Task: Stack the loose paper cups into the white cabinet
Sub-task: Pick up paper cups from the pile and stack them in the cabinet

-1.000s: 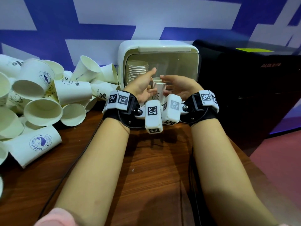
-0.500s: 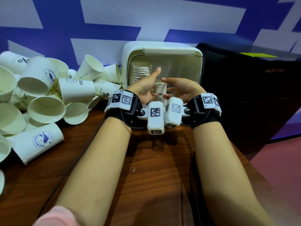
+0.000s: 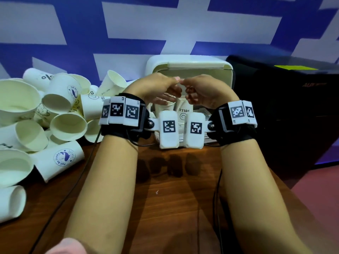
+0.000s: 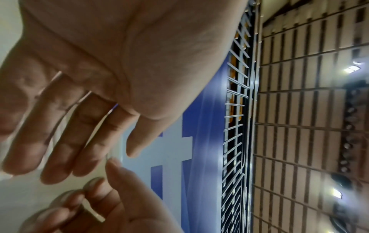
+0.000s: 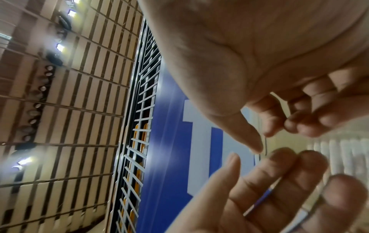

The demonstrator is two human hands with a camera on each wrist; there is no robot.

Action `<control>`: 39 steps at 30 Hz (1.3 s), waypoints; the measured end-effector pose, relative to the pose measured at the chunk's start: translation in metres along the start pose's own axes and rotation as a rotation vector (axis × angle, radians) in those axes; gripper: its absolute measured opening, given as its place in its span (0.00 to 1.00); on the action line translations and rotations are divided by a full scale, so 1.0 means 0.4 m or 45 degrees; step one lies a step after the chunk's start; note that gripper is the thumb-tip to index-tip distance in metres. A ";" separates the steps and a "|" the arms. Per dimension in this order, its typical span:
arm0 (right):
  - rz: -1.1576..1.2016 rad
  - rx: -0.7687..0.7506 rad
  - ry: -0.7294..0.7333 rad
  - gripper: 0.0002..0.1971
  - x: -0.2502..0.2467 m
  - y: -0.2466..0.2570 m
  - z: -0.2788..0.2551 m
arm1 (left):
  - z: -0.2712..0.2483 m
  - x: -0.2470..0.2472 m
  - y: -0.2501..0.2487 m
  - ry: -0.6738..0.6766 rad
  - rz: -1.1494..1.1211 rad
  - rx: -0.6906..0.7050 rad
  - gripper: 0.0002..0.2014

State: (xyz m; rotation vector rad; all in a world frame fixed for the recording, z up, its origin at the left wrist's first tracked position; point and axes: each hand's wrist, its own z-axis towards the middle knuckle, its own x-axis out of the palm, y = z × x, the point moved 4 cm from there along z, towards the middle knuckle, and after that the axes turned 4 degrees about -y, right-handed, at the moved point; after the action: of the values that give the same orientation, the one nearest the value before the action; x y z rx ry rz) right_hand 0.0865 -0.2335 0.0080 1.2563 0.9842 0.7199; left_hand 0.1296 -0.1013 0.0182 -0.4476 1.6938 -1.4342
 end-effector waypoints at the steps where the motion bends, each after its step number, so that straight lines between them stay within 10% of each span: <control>1: -0.010 -0.042 0.026 0.07 0.015 0.014 -0.010 | -0.014 -0.013 -0.010 -0.068 0.030 0.030 0.17; 20: -0.045 -0.385 0.290 0.07 0.328 0.157 -0.164 | -0.311 -0.402 0.045 -0.822 0.369 0.076 0.16; 39: 0.080 -0.022 0.426 0.25 0.549 0.121 -0.079 | -0.290 -0.474 0.101 -0.841 0.718 -0.094 0.19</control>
State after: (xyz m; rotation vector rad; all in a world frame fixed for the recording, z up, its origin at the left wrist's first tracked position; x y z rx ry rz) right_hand 0.1553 -0.0170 0.0097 1.1779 1.2097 1.0079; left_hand 0.1579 0.1206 0.0488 -0.3842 1.1952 -0.7039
